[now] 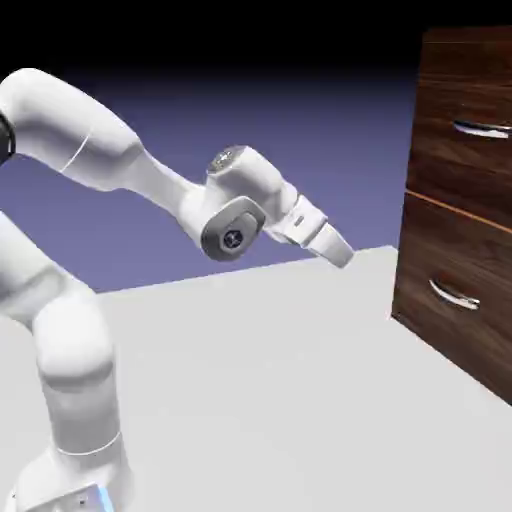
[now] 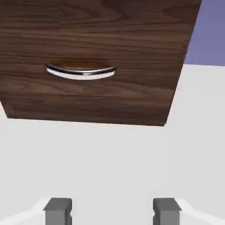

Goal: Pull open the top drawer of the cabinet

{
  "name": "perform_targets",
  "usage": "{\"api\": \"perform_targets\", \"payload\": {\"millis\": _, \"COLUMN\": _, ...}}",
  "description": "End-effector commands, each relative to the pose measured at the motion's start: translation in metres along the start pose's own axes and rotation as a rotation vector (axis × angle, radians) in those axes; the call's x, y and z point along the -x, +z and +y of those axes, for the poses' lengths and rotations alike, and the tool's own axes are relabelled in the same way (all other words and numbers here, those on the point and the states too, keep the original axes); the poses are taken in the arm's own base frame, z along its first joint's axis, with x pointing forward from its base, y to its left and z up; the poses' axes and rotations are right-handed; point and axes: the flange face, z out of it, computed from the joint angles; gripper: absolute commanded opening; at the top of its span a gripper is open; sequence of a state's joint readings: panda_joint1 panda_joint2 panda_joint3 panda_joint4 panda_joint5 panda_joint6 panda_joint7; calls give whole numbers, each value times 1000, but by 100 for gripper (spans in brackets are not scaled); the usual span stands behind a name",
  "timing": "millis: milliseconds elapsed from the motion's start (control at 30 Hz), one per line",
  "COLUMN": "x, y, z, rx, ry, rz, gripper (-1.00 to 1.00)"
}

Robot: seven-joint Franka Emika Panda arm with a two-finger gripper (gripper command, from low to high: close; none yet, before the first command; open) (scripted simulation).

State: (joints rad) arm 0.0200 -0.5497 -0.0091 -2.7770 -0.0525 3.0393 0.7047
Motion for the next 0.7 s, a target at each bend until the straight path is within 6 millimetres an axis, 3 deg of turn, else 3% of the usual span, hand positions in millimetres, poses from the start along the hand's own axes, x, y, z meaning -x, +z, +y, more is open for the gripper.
{"api": "perform_targets", "payload": {"millis": 0, "x": -6, "y": 0, "z": -8, "rx": -6, "ry": -71, "rz": 11, "gripper": 0}}
{"api": "perform_targets", "payload": {"millis": 333, "x": -59, "y": 7, "z": -80, "rx": -15, "ry": -778, "rz": 151, "gripper": 0}}
{"api": "perform_targets", "payload": {"millis": 667, "x": -99, "y": 23, "z": -135, "rx": 86, "ry": -1492, "rz": 305, "gripper": 0}}
